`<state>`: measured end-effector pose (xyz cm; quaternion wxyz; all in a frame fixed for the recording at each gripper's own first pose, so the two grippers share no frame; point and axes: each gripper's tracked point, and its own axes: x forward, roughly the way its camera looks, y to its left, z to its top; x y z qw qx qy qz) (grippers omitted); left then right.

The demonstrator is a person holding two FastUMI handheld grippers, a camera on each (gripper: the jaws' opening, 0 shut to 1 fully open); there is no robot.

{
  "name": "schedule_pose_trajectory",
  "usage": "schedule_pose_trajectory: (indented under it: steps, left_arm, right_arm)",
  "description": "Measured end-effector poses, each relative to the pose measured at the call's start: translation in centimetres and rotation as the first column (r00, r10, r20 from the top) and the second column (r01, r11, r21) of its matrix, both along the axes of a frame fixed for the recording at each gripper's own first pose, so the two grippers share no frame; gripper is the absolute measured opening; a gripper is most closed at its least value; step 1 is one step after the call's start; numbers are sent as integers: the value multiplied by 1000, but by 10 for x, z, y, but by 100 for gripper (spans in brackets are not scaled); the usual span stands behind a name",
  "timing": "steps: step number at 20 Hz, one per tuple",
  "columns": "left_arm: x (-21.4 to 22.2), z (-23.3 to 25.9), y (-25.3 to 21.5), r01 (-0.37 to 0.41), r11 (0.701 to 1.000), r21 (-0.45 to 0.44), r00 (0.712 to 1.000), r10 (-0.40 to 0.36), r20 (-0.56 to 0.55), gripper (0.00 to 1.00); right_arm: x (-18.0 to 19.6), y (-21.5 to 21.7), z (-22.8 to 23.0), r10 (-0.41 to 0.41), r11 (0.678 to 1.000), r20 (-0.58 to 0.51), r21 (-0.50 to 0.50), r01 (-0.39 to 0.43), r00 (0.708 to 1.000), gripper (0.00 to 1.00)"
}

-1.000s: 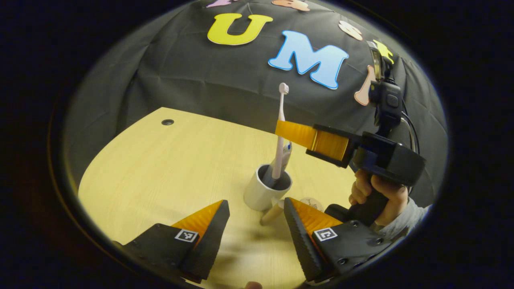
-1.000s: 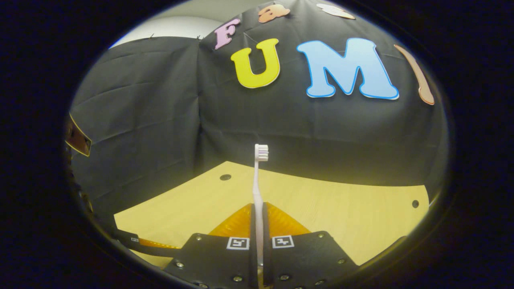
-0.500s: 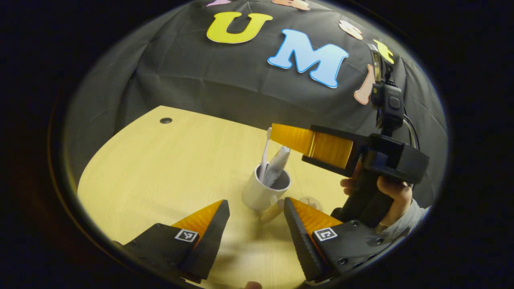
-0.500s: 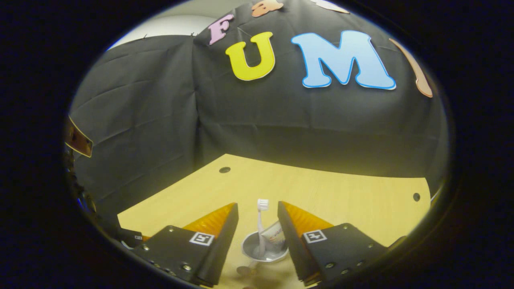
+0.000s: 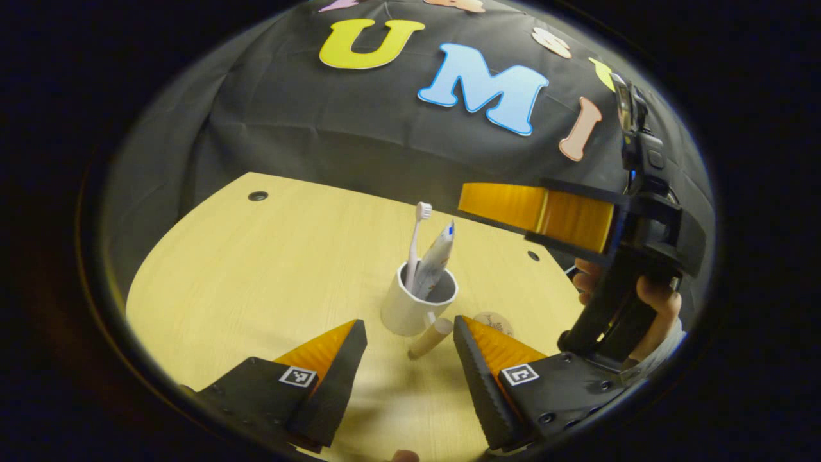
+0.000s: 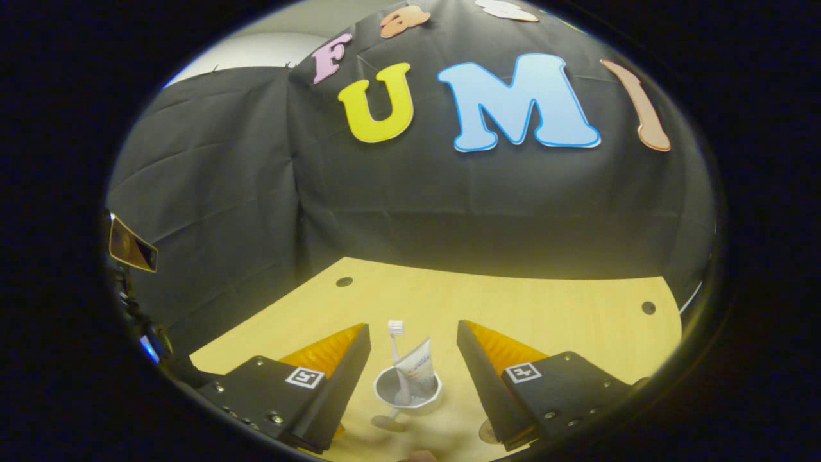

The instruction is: Put the toothbrush and toothpaste on the desktop into the cup, then pick up the cup and place it on the coaster on the desktop.

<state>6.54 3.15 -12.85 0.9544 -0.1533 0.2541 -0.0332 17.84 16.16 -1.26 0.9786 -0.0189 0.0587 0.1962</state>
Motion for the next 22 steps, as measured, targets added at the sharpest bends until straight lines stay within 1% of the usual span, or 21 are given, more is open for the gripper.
schedule_pose_trajectory:
  steps: [1,6,7,10,11,12,13,19,20,22]
  left_arm:
    - [1,-1,-3,3,1000,0,1000,-3,-5,87]
    - [5,-4,-16,18,1000,6,999,-18,-28,87]
    - [6,-4,-19,24,1000,11,999,-24,-33,89]
    - [12,-9,-28,40,999,20,998,-39,-57,89]
    - [13,-12,-29,42,999,26,997,-40,-67,87]
    - [15,-14,-31,44,999,29,996,-42,-74,89]
    - [17,-15,-32,43,999,30,996,-41,-80,87]
    - [28,-30,-35,18,1000,9,991,-17,-135,87]
    - [30,-34,-35,15,1000,7,988,-14,-151,89]
    - [34,-41,-36,14,1000,8,984,-12,-179,89]
  right_arm:
    - [-3,-6,3,-10,1000,2,5,10,1000,87]
    - [-17,-39,9,-79,997,19,9,78,997,87]
    - [-20,-45,9,-91,996,18,13,91,996,87]
    - [-34,-63,8,-125,991,3,38,125,992,87]
    - [-39,-70,7,-134,990,-5,48,134,991,87]
    - [-43,-75,6,-141,989,-12,54,141,990,87]
    - [-48,-82,4,-149,987,-15,56,150,989,87]
    - [-76,-131,2,-232,972,2,32,232,973,87]
    - [-80,-137,1,-240,970,1,33,240,971,87]
    - [-87,-147,1,-254,966,-4,41,254,967,87]
